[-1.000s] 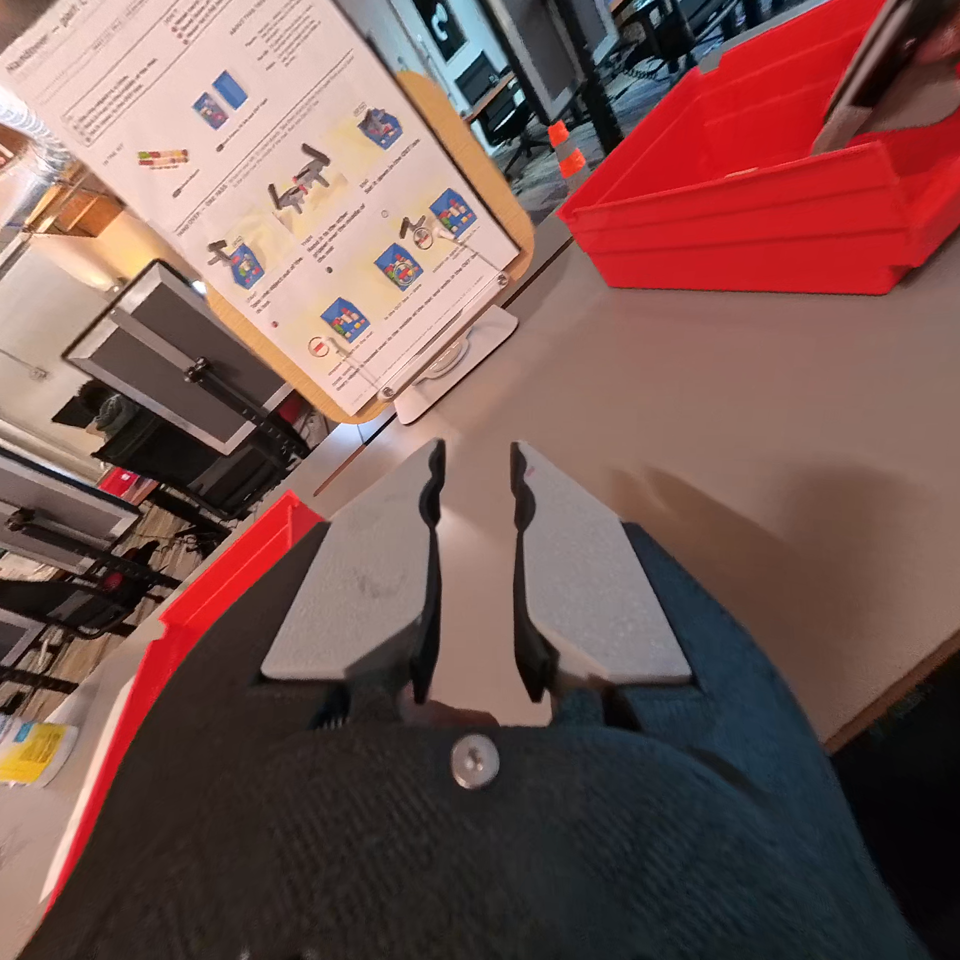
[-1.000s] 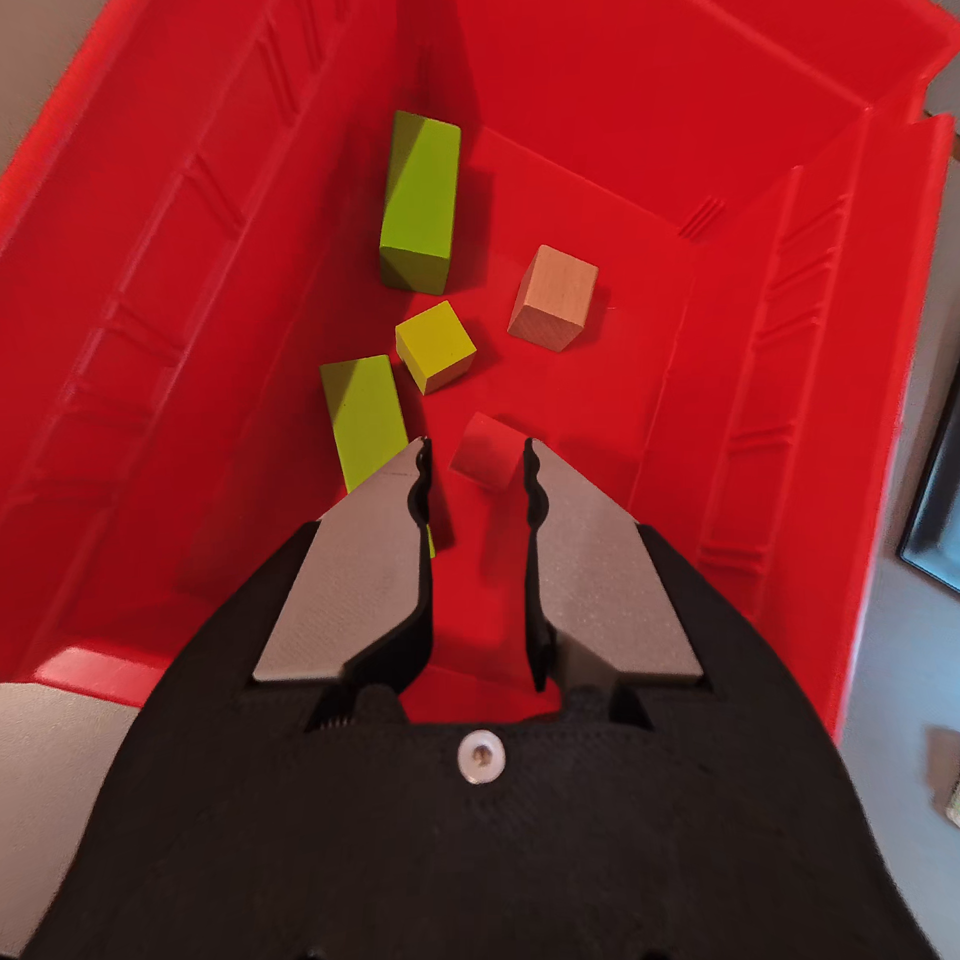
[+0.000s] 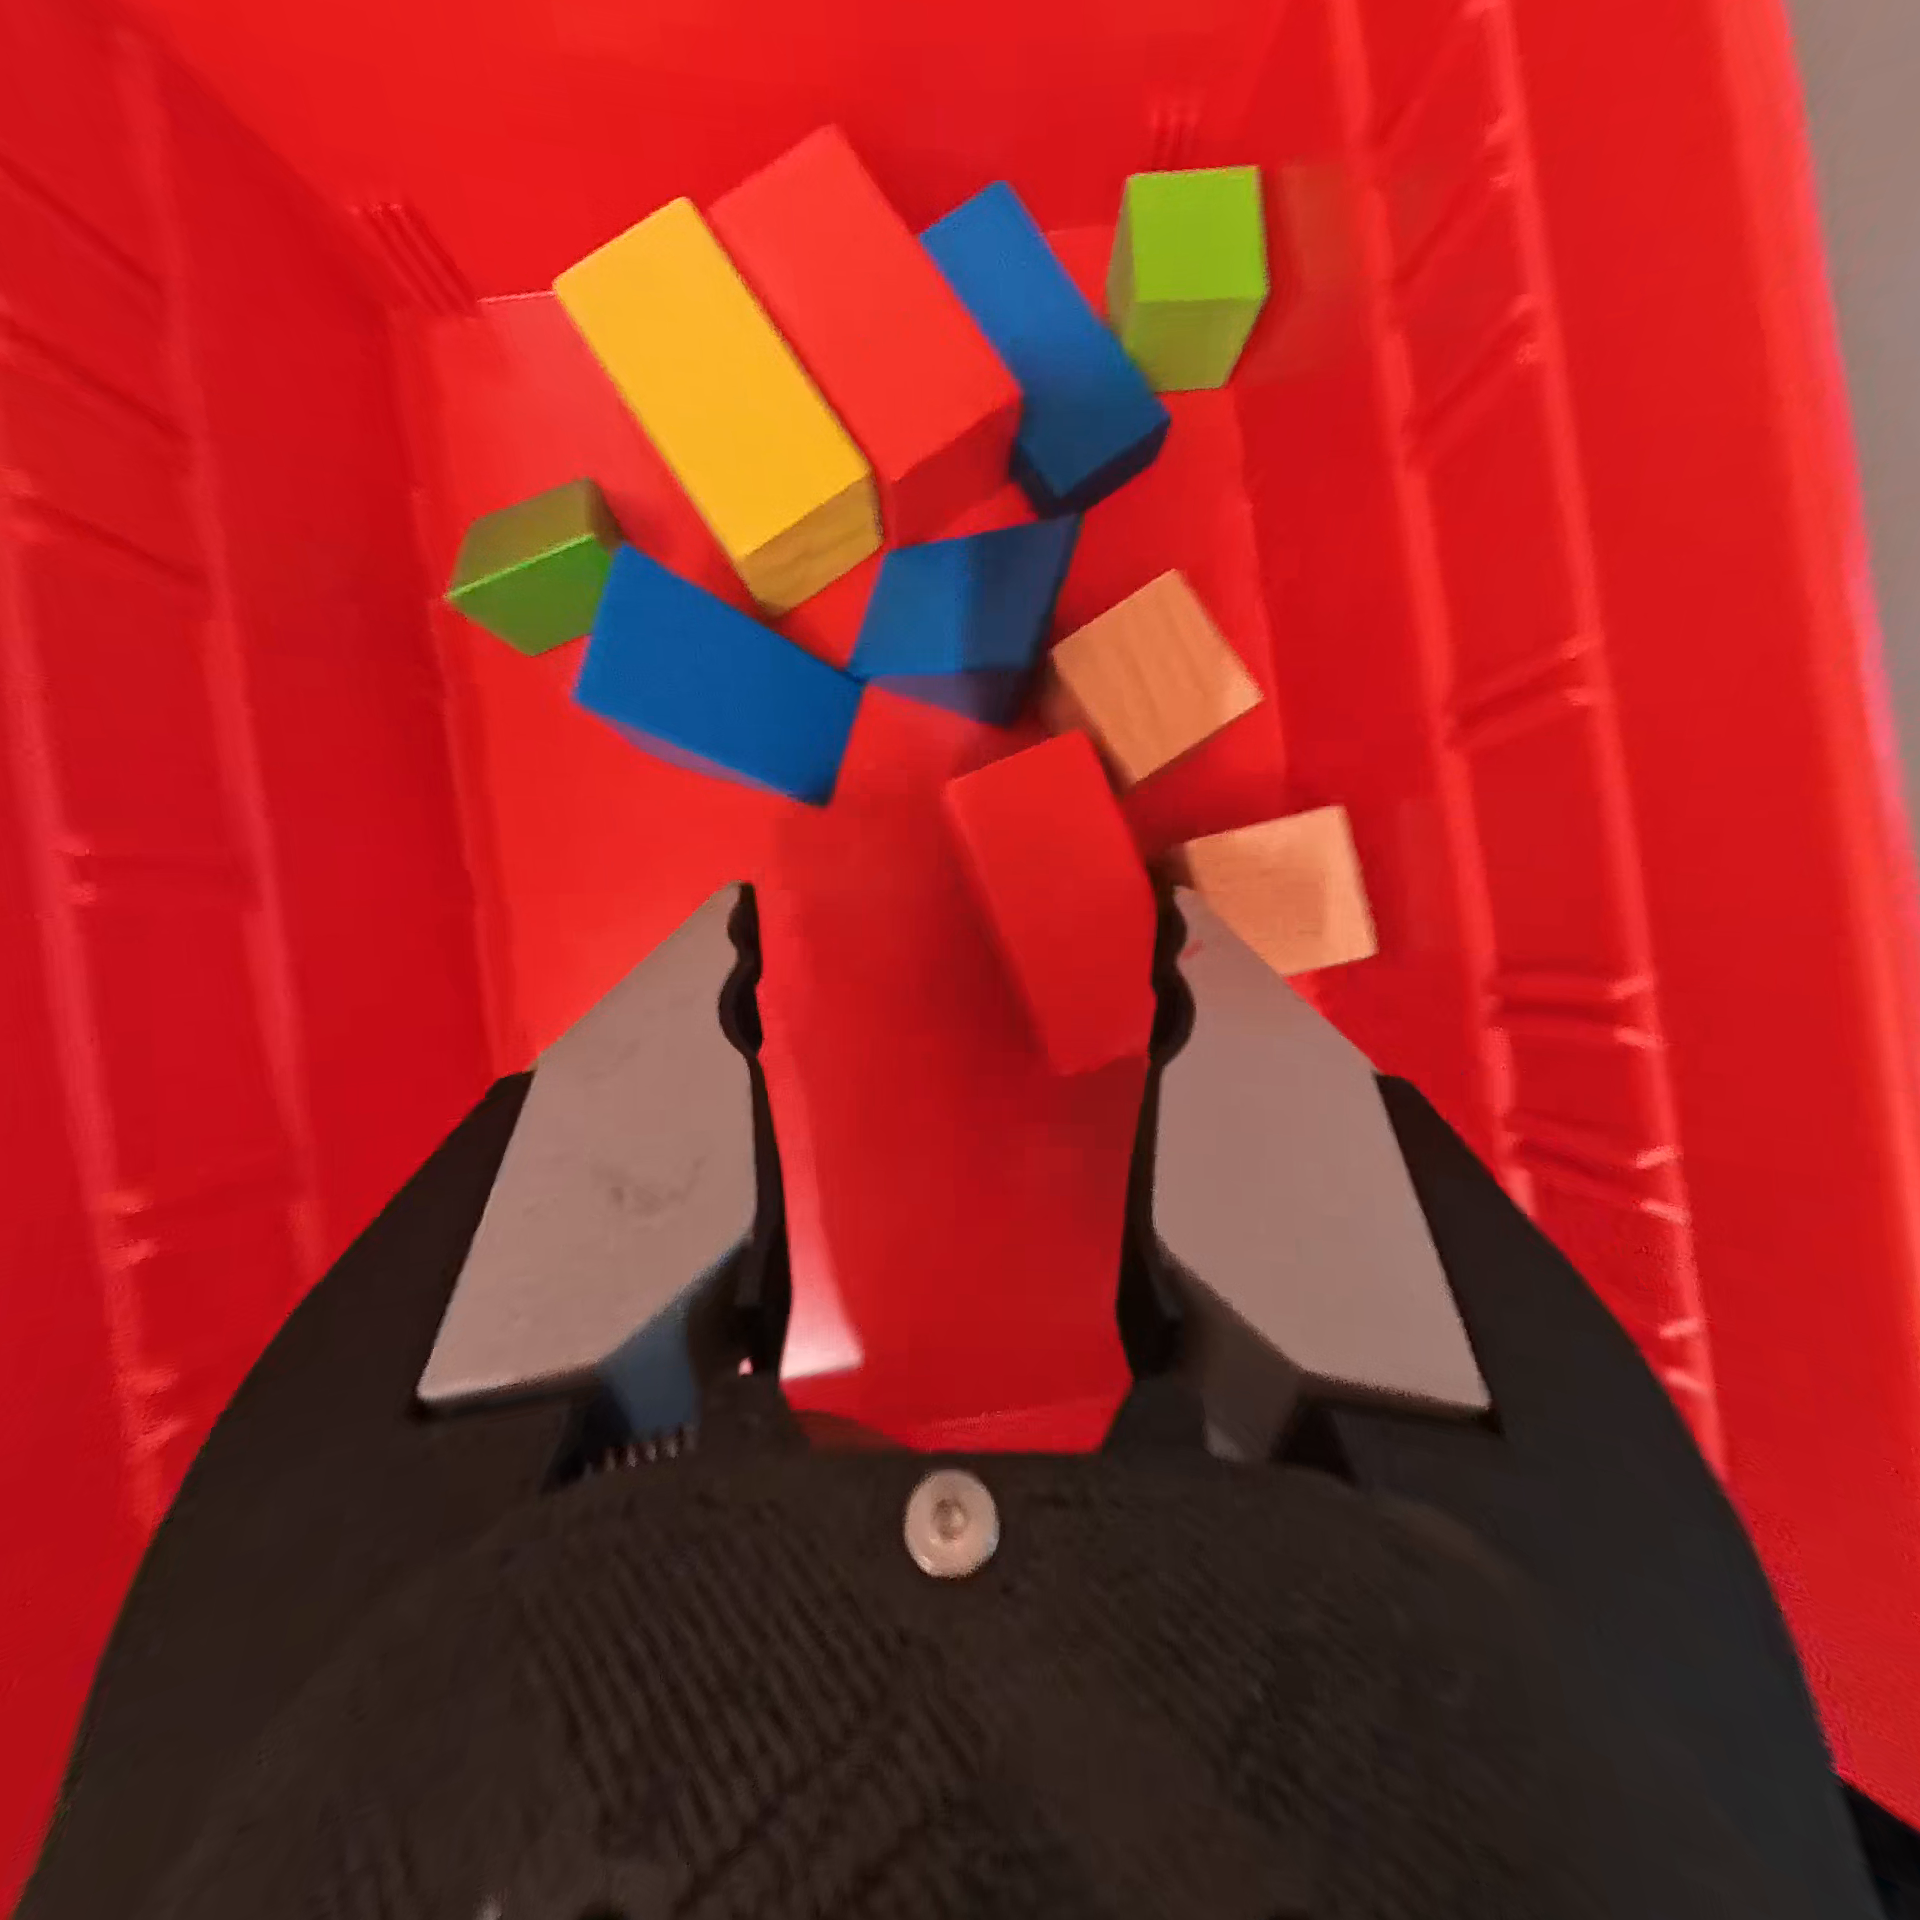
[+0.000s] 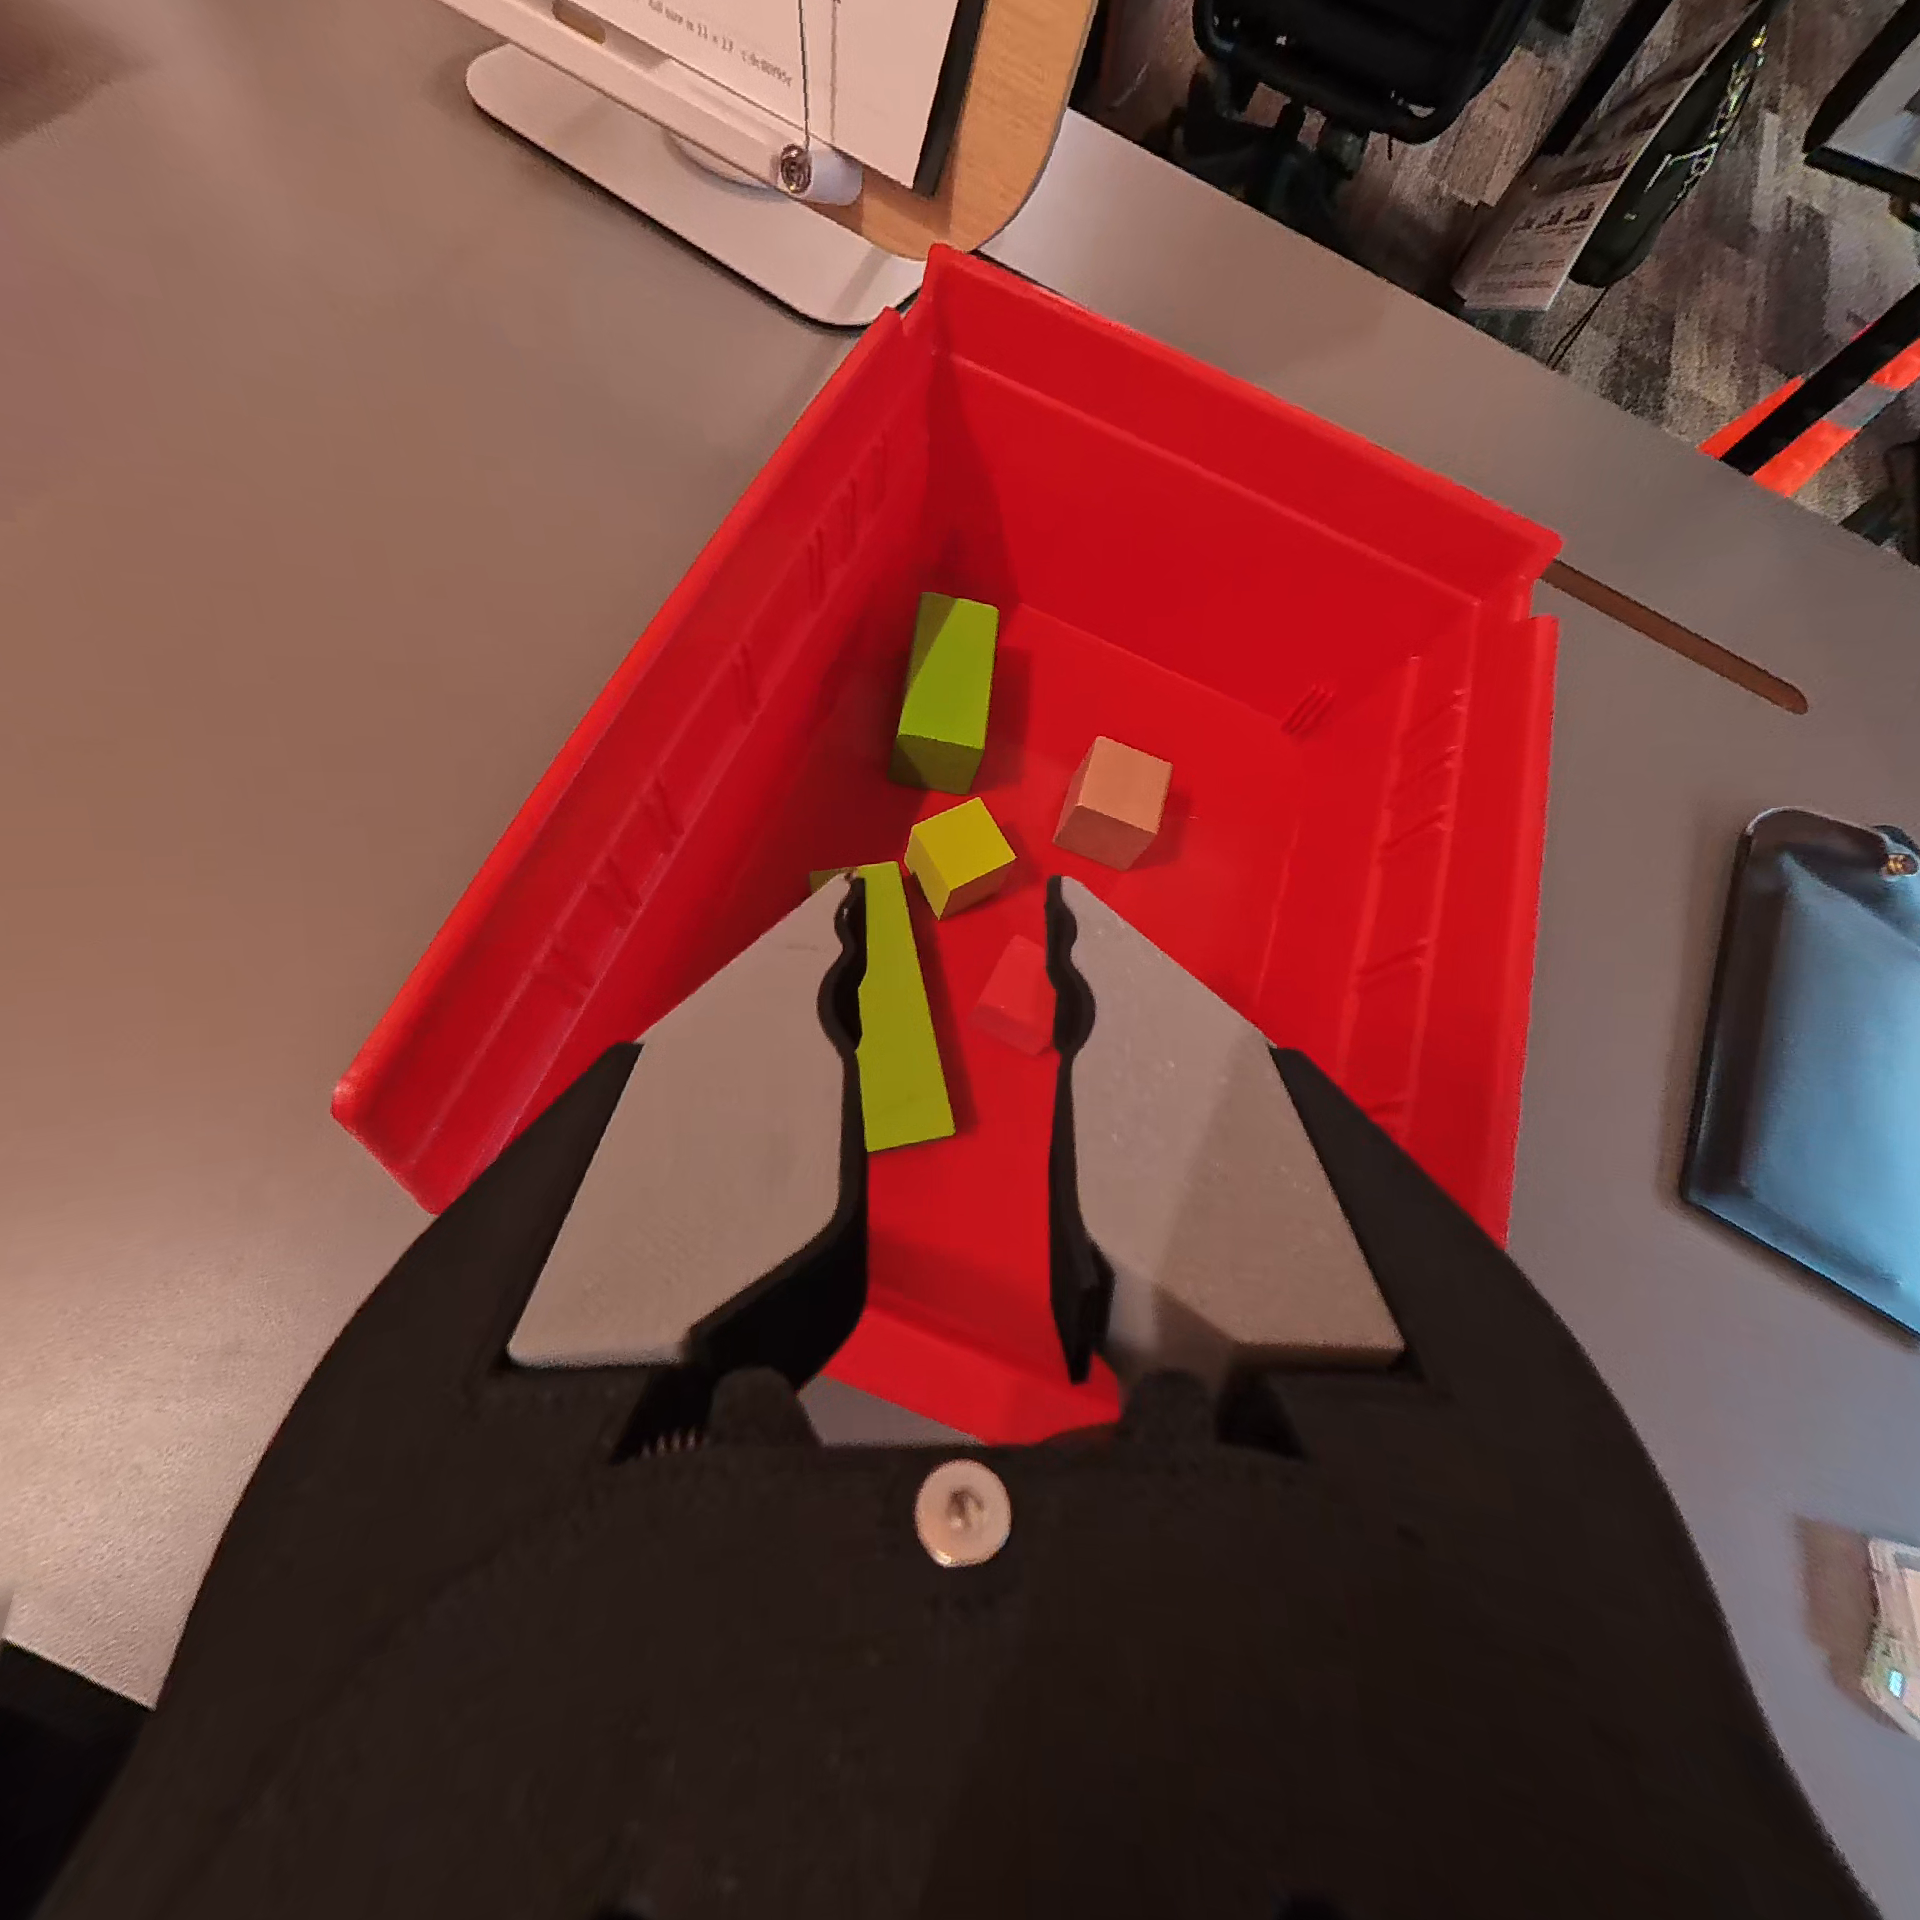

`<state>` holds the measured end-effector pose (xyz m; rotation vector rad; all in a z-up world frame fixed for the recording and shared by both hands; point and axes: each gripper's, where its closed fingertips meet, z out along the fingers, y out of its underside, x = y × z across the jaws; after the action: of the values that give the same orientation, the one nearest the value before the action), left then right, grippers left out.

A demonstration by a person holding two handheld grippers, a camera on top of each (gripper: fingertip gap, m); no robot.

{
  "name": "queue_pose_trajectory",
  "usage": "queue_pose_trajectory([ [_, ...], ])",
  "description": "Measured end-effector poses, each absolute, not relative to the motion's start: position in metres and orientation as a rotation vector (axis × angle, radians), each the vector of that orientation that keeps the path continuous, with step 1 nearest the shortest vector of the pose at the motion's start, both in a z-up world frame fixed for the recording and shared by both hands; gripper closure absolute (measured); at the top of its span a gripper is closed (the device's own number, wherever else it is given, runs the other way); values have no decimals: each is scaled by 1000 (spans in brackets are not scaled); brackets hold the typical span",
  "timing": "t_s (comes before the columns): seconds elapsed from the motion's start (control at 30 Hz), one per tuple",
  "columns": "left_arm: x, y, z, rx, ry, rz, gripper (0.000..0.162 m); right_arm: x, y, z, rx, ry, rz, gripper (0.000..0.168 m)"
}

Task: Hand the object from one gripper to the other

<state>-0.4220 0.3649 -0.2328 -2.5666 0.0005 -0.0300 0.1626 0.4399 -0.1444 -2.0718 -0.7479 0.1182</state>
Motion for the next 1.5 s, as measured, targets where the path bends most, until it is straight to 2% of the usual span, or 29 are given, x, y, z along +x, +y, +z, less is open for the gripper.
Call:
queue_pose_trajectory([
  [0.37, -430, 342, -248, -2621, 38, -79, 95, 156, 439, -140, -2053, -766, 131, 136],
  [0.53, -426, 347, -254, -2664, 84, -33, 130, 152, 436, -141, -2049, -792, 119, 137],
  [0.83, -431, 351, -256, -2710, 198, 144, 130, 141, 426, -142, -2032, -852, 111, 137],
  [0.93, -432, 351, -231, -2580, 277, 285, 130, 131, 418, -134, -2006, -865, 184, 137],
  [1.07, -382, 351, -153, -2187, 389, 214, 130, 93, 393, -117, -1930, -933, 431, 137],
  [1.2, -267, 322, -71, -1740, 569, -156, 130, 45, 350, -97, -1799, -1079, 671, 136],
  [1.3, -180, 275, -23, -1447, 629, -706, 130, 9, 307, -89, -1693, -1222, 865, 136],
  [1.4, -123, 238, -15, -1313, 713, -1009, 130, -13, 273, -82, -1600, -1314, 980, 134],
  [1.5, -82, 221, -26, -1289, 793, -1088, 130, -24, 246, -62, -1501, -1315, 1114, 133],
])
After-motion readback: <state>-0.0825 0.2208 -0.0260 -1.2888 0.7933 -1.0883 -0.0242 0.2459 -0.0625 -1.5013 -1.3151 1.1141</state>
